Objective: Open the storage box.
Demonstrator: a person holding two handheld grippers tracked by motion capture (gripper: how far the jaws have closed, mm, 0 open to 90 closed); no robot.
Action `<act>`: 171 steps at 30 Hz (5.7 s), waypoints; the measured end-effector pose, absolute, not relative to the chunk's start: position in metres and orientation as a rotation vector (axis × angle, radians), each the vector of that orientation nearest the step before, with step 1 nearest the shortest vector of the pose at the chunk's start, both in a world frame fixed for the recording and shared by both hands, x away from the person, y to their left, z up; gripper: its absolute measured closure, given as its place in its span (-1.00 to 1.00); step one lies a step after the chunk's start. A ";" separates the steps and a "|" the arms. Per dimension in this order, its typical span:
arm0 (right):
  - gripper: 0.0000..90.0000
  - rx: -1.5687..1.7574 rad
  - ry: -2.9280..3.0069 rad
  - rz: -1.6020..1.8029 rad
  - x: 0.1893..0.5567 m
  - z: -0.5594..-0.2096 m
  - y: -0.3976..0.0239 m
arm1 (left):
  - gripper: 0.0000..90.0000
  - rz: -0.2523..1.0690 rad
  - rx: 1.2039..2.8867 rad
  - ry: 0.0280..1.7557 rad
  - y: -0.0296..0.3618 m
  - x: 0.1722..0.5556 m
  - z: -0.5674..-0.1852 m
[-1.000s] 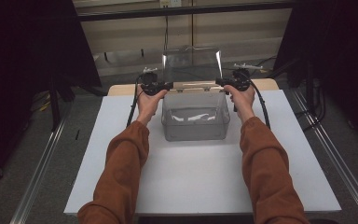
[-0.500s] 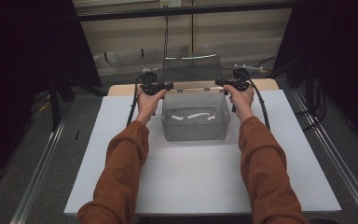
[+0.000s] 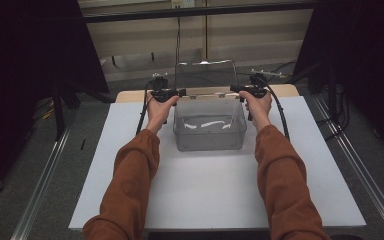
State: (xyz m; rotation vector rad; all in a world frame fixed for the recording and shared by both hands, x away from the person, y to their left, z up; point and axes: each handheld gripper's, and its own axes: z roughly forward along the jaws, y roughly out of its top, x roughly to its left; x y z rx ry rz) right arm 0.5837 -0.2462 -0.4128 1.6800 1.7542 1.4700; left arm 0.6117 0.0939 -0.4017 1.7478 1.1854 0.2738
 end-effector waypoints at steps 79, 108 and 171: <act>-0.83 1.287 1.738 1.411 0.543 -0.396 -0.235 | -0.90 0.487 1.727 0.940 0.094 0.572 -0.404; -0.96 1.141 1.655 1.387 0.479 -0.394 -0.238 | -0.93 0.558 1.615 0.836 0.115 0.515 -0.393; -1.00 1.109 1.512 1.289 0.335 -0.418 -0.275 | -0.93 0.636 1.543 0.842 0.183 0.380 -0.410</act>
